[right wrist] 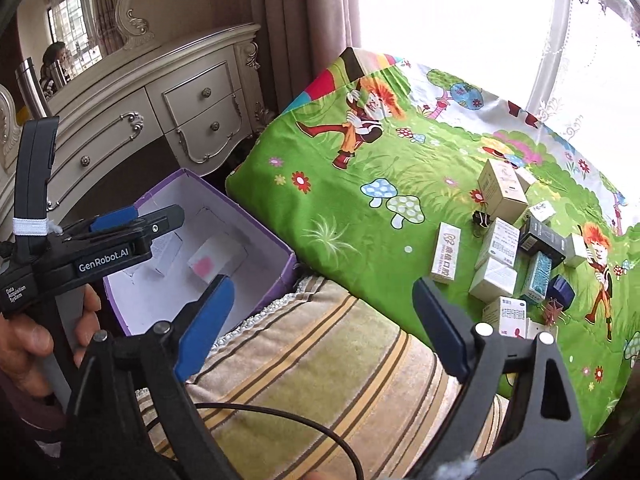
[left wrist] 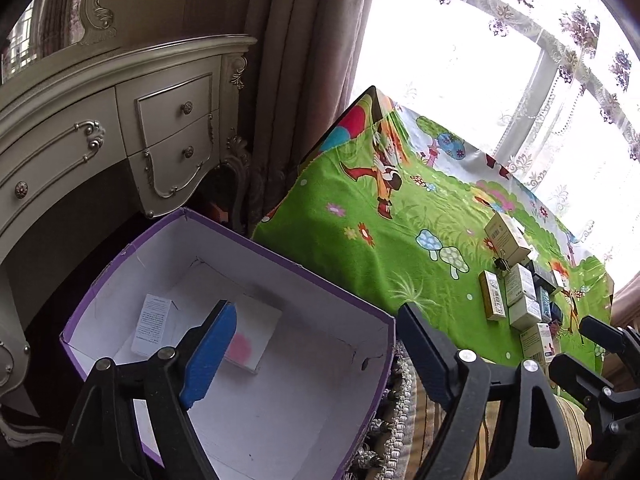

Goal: Organize rigid objects
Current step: 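Open both tools over the purple box and return to the bed, then grasp the white medicine box with left tool while right tool grasps the white holder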

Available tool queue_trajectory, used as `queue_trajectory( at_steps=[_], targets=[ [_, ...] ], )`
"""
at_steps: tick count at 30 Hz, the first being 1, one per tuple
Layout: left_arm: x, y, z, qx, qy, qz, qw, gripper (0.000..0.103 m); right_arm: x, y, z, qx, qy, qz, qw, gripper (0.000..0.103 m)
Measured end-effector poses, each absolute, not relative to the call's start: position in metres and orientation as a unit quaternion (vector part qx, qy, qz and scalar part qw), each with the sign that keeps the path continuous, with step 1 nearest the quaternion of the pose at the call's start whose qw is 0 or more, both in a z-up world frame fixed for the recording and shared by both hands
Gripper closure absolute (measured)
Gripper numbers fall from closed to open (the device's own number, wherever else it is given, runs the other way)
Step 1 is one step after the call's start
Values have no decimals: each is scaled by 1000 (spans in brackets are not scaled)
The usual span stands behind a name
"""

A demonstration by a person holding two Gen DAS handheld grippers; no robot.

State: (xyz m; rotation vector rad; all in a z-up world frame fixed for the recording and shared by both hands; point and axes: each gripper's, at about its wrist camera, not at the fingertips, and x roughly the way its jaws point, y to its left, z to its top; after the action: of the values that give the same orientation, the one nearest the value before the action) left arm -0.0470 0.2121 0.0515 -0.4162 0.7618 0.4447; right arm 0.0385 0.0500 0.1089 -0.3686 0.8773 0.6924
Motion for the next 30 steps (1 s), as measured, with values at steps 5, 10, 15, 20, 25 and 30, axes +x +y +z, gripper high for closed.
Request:
queue_trajectory(
  at_steps=[5, 10, 15, 20, 25, 30],
  targets=[
    [-36, 188, 55, -169, 365, 179, 898, 19, 52, 6, 117, -152, 408, 269, 859, 11],
    [-22, 167, 56, -153, 371, 152, 903, 19, 63, -36, 114, -135, 416, 226, 870, 11],
    [-4, 139, 56, -129, 393, 104, 904, 19, 70, -73, 107, -125, 421, 207, 874, 11],
    [13, 116, 54, -112, 413, 72, 901, 19, 82, -107, 97, -95, 456, 197, 863, 11],
    [31, 91, 51, -96, 427, 41, 898, 19, 89, -132, 89, -100, 469, 165, 862, 11],
    [53, 66, 48, -101, 442, 2, 891, 19, 106, -160, 80, -57, 496, 149, 853, 11]
  ],
)
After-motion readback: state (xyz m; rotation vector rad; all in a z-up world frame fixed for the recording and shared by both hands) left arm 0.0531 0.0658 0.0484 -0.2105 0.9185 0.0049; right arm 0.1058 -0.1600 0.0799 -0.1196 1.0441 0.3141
